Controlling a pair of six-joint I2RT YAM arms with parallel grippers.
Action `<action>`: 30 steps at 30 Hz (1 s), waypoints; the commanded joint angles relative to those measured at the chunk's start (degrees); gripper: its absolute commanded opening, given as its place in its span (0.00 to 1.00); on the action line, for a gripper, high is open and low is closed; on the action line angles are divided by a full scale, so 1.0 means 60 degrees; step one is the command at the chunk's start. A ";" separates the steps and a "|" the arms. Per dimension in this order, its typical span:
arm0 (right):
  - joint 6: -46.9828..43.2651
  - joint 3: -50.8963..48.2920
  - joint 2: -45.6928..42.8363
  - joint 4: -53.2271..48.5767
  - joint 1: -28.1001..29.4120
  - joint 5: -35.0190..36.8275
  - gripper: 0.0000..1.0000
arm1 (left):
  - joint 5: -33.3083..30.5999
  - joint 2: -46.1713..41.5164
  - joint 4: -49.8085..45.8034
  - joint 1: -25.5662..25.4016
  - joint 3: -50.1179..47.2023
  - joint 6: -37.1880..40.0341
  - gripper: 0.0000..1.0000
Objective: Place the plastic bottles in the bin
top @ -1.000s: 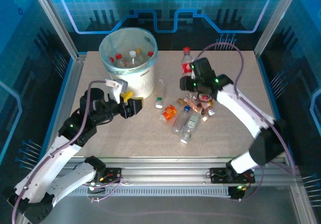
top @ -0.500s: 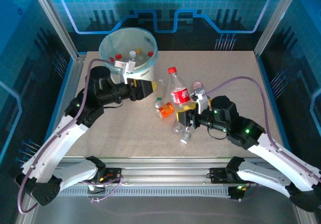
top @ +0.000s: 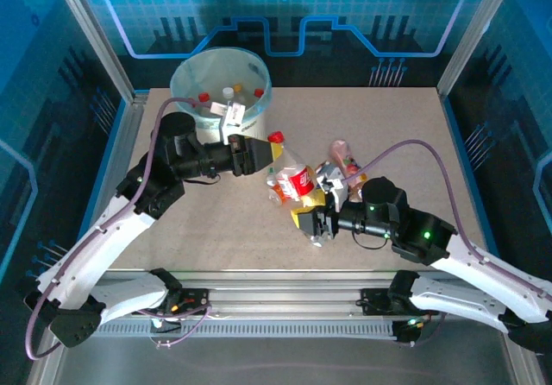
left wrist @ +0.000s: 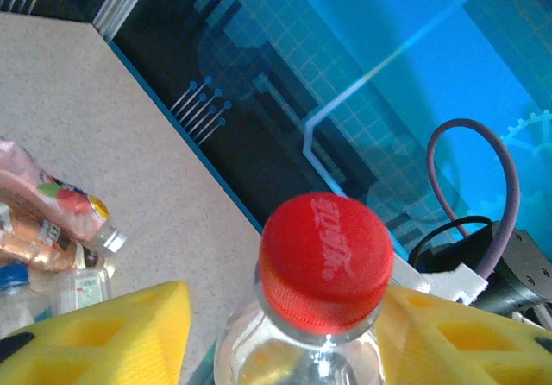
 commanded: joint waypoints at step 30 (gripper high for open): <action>-0.0847 0.3716 0.1637 -0.1840 0.0673 0.4013 1.00 | -0.4308 0.1186 -0.2530 0.1268 0.4273 0.2867 0.00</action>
